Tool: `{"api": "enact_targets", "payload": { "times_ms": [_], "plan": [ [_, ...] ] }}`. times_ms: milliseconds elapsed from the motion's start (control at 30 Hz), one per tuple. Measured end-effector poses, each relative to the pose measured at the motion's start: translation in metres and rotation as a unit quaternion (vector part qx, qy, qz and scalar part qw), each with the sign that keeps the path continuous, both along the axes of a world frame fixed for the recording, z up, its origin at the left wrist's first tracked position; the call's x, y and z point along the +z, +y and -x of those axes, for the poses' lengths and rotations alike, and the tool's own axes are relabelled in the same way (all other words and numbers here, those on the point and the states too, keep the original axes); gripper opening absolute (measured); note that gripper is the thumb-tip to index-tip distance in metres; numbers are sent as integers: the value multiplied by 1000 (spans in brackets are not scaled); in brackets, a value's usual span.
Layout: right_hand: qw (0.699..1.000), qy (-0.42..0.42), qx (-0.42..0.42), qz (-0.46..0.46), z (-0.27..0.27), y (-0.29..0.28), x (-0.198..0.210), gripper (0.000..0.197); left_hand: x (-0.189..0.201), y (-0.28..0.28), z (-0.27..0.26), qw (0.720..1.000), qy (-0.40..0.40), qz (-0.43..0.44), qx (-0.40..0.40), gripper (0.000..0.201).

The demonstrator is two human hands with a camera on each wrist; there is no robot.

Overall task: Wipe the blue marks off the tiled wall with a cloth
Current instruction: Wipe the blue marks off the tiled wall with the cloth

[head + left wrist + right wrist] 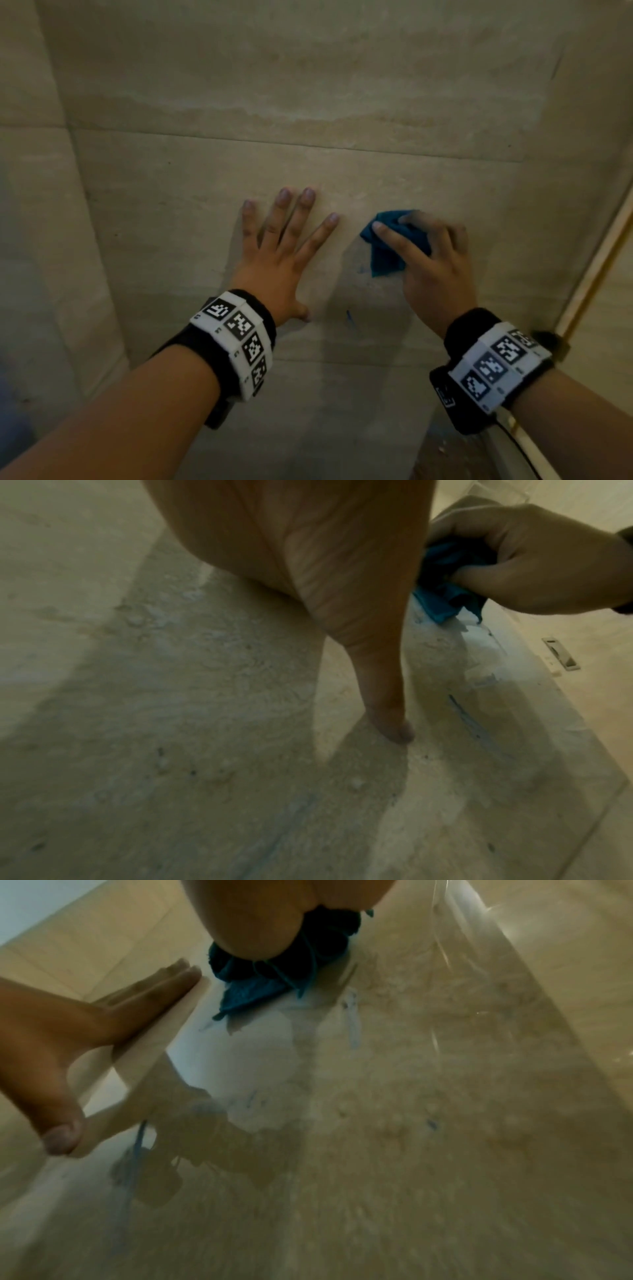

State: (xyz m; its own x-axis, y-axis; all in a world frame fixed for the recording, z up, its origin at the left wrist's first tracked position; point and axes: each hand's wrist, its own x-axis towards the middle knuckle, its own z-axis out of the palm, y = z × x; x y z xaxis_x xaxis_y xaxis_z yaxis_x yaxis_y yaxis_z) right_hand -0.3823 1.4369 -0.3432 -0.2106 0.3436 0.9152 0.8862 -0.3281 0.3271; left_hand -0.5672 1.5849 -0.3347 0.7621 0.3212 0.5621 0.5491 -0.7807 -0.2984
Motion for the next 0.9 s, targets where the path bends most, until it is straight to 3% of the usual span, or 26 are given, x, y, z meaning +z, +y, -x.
{"api": "enact_targets", "payload": {
  "times_ms": [67,300,633,900],
  "plan": [
    [1000,-6,-2,10,0,-3,4,47,1,-2,1,1000,2,6,0,158],
    [994,65,-11,-83,-3,-4,30,46,5,-4,3,1000,15,28,0,158],
    [999,31,-27,17,2,-5,-43,60,8,-7,4,998,27,47,6,154],
    [998,65,-1,-14,17,3,-4,54,6,-10,2,998,23,51,10,153]
  ]
}}
